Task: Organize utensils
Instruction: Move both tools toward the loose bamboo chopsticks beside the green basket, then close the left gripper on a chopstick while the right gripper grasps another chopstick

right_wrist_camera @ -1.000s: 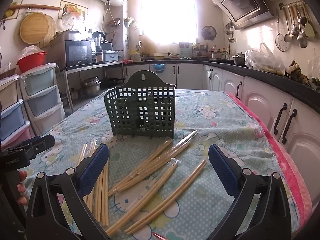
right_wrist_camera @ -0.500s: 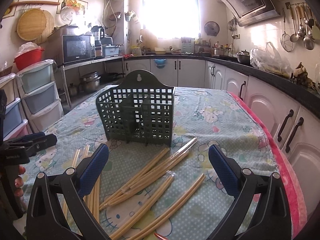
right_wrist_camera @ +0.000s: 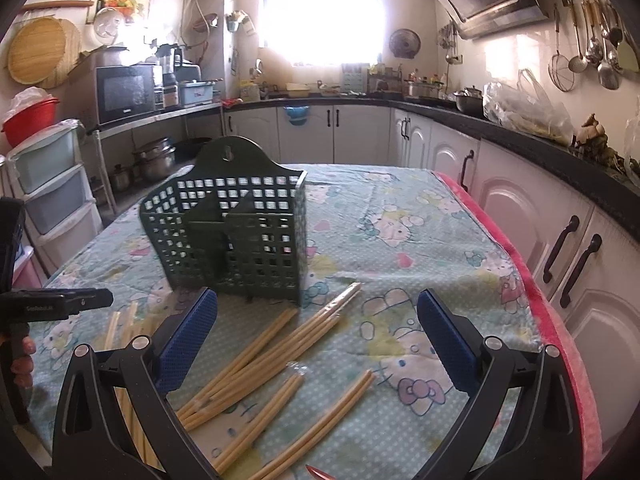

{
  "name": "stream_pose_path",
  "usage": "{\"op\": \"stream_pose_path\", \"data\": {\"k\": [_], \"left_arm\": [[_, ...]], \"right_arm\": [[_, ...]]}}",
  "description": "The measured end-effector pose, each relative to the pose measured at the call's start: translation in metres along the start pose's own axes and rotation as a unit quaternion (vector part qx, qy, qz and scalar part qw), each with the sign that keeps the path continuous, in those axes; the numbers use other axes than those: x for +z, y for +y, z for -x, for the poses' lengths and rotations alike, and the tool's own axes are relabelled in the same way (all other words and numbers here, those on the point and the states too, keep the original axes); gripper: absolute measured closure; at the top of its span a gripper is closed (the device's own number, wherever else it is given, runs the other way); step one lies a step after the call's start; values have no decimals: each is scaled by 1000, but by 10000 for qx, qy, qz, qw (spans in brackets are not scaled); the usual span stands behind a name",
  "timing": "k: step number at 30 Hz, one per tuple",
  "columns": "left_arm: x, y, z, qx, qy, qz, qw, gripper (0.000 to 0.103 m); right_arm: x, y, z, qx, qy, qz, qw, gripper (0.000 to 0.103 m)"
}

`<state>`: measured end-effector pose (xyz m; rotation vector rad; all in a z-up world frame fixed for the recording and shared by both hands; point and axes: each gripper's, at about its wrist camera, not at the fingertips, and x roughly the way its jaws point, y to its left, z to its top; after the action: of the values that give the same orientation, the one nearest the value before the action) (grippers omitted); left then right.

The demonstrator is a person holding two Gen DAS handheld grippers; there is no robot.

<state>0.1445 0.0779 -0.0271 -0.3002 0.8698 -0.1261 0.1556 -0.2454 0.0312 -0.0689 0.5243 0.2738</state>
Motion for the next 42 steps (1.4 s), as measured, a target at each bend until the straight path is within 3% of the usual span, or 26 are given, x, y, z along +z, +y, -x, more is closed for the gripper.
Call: {"op": "stream_pose_path", "data": {"k": [7, 15, 22, 27, 33, 38, 42], "left_arm": [[8, 13, -28, -72, 591, 212, 9980, 69], [19, 18, -48, -203, 852, 402, 9953, 78], [27, 18, -60, -205, 963, 422, 9942, 84], [32, 23, -64, -225, 949, 449, 9942, 90], [38, 24, -68, -232, 941, 457, 9942, 94], [39, 27, -71, -297, 923, 478, 9941, 97], [40, 29, -72, -325, 908, 486, 9942, 97]], "right_arm": [[9, -17, -24, -92, 316, -140, 9994, 6], [13, -34, -72, 146, 1050, -370, 9937, 8], [12, -45, -119, 295, 1766, -662, 9816, 32], [11, -55, -142, 332, 2001, -928, 9748, 46], [9, -60, -160, 306, 2174, -970, 9708, 61], [8, -64, -165, 297, 2138, -958, 9717, 91], [7, -70, -159, 426, 1999, -1097, 9727, 93]]}}
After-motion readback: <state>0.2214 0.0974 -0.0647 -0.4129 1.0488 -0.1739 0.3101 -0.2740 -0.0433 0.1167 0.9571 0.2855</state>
